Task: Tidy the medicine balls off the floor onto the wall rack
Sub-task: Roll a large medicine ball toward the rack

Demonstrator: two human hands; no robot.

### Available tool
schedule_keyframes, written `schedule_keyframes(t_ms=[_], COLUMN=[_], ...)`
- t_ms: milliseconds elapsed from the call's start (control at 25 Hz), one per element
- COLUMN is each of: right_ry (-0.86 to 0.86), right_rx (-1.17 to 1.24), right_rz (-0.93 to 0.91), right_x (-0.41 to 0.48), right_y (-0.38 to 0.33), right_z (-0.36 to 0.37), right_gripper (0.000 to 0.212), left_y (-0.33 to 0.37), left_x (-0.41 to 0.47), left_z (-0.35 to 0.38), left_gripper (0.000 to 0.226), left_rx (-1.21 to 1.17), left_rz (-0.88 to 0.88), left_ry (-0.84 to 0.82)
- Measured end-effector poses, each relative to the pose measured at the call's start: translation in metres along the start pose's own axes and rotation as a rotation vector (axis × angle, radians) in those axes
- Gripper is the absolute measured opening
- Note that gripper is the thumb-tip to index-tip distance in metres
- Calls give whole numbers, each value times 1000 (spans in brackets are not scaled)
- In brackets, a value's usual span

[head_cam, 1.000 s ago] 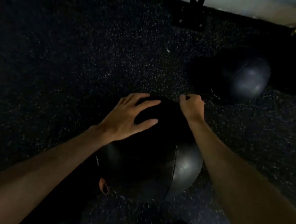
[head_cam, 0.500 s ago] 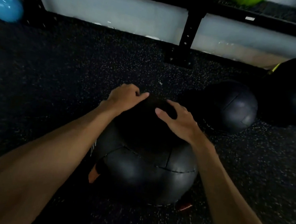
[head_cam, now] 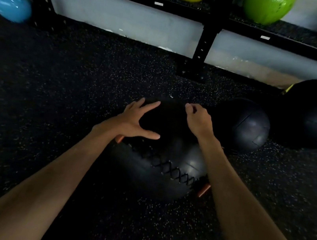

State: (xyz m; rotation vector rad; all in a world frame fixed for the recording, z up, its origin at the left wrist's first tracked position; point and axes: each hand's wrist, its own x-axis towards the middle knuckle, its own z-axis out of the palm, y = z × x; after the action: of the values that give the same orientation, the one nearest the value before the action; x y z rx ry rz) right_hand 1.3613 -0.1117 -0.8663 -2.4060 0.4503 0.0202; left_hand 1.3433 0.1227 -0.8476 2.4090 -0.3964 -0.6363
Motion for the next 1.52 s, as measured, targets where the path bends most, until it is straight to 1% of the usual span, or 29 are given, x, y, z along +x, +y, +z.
schedule_keyframes(t_ms=[40, 80, 120, 200, 240, 320, 400, 440, 520, 600, 680, 760, 800, 880, 960, 1000, 1080, 1120, 1160, 1200, 1240, 1360, 1400, 1440, 1520], right_ry=[40, 87, 138, 211, 233, 290, 349, 365, 362, 326, 276, 258, 282, 372, 433, 430, 401, 389, 374, 358, 332, 231, 210, 213, 285], right_rx=[7, 8, 0, -1, -4, -42, -90, -105, -100, -55, -8, 52, 69, 60, 1, -25, -28, -11, 9, 35, 68, 144, 150, 121, -35], right_rz=[-38, -77, -113, -184, -223, -297, -347, -364, -360, -299, -207, -147, -151, -223, -321, -343, -323, -295, -258, -222, -181, -59, -41, -43, -91], right_x=[-12, -25, -37, -60, -70, -83, -84, -79, -62, -29, 12, 43, 50, 46, 31, 26, 35, 43, 51, 58, 65, 78, 80, 79, 72], right_y=[3, 5, 6, 4, 6, 13, 21, 23, 22, 16, 6, -5, -7, 2, 21, 31, 43, 44, 45, 46, 47, 52, 54, 58, 74], right_z=[3, 7, 12, 24, 31, 46, 55, 56, 52, 44, 30, 19, 17, 22, 36, 41, 43, 40, 36, 31, 25, 4, -6, -15, -31], right_gripper=[50, 53, 55, 59, 61, 65, 67, 67, 67, 67, 67, 64, 60, 53, 55, 58, 61, 62, 62, 62, 62, 64, 65, 64, 59], left_y=[-1, -1, 2, 14, 20, 23, 11, 1, -15, -27, -31, -24, -19, -10, -2, 3, 17, 24, 31, 38, 44, 59, 66, 72, 83], left_x=[12, 24, 35, 55, 63, 71, 64, 55, 30, 11, 15, 37, 50, 77, 100, 111, 130, 137, 144, 148, 151, 158, 161, 164, 171], left_z=[-2, -3, -1, 3, 4, 5, 12, 20, 45, 72, 89, 85, 79, 63, 48, 42, 38, 40, 43, 48, 54, 59, 55, 49, 34], left_gripper=[107, 106, 98, 63, 48, 34, 31, 33, 42, 56, 70, 75, 76, 75, 76, 76, 71, 66, 64, 64, 70, 96, 100, 102, 100], left_rx=[-23, -27, -12, 95, 140, 102, -2, 1, 97, 230, 347, 351, 329, 279, 211, 192, 244, 292, 330, 351, 353, 353, 354, 356, 344], left_rz=[-14, -24, -41, -97, -120, -97, 43, 121, 238, 315, 331, 323, 315, 295, 249, 194, 46, 0, -7, 18, 51, 95, 85, 61, -5], left_ry=[77, 191, 325, 602, 705, 815, 893, 926, 931, 849, 756, 741, 758, 793, 843, 880, 940, 962, 971, 950, 886, 613, 566, 539, 504])
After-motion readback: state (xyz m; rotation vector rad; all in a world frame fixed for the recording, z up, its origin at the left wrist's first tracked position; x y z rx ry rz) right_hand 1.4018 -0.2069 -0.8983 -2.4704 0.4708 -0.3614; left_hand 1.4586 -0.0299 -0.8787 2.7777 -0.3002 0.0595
